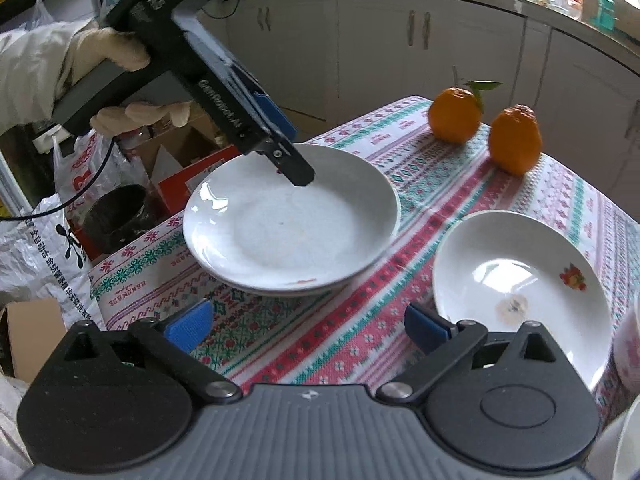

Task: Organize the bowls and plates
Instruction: 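Lower the stacked plates onto the table and open both grippers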

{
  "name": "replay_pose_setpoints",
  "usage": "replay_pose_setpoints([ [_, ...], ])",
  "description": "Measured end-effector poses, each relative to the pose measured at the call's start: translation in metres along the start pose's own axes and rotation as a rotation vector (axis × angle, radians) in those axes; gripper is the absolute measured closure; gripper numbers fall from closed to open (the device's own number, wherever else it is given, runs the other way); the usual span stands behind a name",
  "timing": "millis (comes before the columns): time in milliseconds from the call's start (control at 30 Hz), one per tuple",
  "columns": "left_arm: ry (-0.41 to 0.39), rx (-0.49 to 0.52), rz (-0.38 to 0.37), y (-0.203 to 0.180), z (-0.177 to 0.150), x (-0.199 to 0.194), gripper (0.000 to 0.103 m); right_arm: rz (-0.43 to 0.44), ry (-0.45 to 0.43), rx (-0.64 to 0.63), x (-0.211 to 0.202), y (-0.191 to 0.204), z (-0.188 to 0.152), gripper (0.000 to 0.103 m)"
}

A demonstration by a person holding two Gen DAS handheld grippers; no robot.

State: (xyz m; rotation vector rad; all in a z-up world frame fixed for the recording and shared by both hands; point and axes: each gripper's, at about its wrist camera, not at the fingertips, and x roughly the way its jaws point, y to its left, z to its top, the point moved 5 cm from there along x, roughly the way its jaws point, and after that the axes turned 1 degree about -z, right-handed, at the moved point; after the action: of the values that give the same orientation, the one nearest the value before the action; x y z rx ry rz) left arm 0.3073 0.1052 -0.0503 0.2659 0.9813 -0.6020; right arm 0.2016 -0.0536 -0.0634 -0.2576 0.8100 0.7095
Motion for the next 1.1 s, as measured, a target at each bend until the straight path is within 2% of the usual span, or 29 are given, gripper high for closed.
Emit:
replay_pose_setpoints([
  [267,-0.177,0.089,0.088,-0.067,-0.010,-0.027,0.013,-0.067,-0.012,0.057,-0.033,-0.019,-0.008,0.000],
  [500,-0.311,0.084,0.176,-0.126,-0.024,-0.030,0.012,-0.131,-0.038,0.103,-0.064,-0.048,-0.014,0.000],
  [633,-0.332,0.076,0.226,-0.152,-0.028,-0.019,0.012,-0.159,-0.041,0.152,-0.078,-0.072,-0.014,0.000],
  [733,-0.306,0.024,0.233,-0.164,-0.027,-0.003,0.012,-0.159,-0.051,0.188,-0.087,-0.088,-0.010,0.000],
  [833,-0.305,0.015,0.255,-0.178,-0.025,0.016,0.012,-0.151,-0.056,0.211,-0.090,-0.099,-0.001,0.000],
  [933,-0.287,0.003,0.233,-0.188,-0.020,0.034,0.012,-0.140,-0.055,0.210,-0.090,-0.108,0.012,0.000],
  [1100,-0.249,-0.010,0.242,-0.195,-0.016,0.058,0.012,-0.111,-0.050,0.205,-0.081,-0.125,0.031,0.000],
])
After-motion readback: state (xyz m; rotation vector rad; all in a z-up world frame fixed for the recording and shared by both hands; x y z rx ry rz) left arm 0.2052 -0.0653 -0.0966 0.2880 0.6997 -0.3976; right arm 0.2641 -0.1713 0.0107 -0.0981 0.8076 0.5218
